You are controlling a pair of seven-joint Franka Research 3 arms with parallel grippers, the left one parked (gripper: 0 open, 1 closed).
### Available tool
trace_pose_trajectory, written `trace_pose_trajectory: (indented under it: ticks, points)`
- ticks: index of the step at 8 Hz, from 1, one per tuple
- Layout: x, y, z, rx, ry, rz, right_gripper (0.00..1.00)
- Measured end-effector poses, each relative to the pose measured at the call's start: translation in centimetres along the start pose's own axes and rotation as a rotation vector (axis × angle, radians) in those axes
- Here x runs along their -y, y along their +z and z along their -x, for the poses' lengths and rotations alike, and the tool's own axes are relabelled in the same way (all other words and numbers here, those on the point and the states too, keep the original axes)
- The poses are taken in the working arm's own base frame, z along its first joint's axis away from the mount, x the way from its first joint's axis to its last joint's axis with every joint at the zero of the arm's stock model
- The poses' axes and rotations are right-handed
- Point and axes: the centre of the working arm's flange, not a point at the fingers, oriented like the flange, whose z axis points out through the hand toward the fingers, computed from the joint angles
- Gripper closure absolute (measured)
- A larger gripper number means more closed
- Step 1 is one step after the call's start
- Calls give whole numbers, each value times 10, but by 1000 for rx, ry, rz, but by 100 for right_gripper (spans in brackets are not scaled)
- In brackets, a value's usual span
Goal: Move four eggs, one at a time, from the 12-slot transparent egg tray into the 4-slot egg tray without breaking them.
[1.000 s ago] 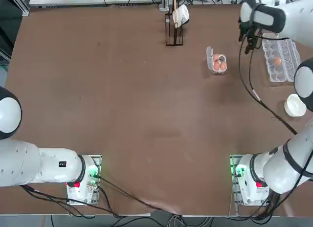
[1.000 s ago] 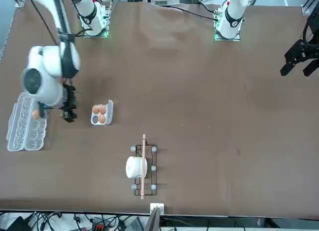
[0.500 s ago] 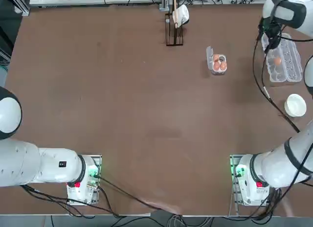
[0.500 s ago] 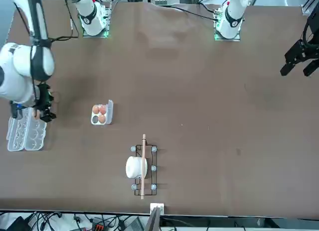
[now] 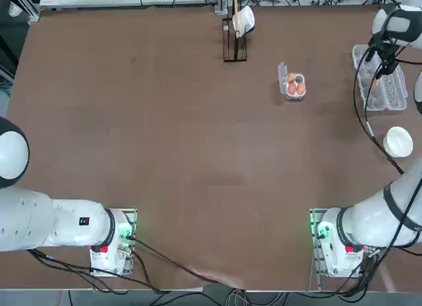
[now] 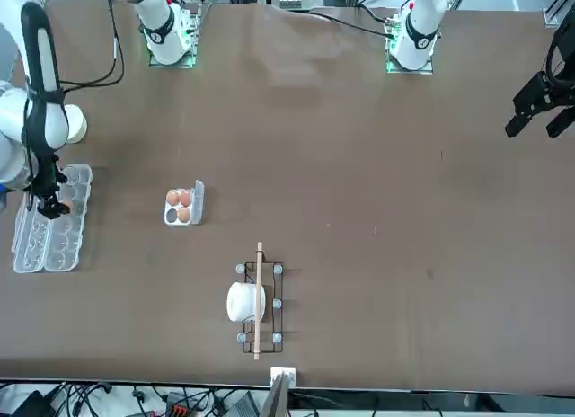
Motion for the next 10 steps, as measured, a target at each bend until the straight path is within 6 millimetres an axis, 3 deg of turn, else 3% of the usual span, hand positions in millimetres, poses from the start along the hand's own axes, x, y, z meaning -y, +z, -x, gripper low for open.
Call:
trace_pose_trajectory:
  ticks: [3,10]
  points:
    - [-12,43,-26,-31,39,-9,4]
    - [-7,68,-36,5,162,-32,4]
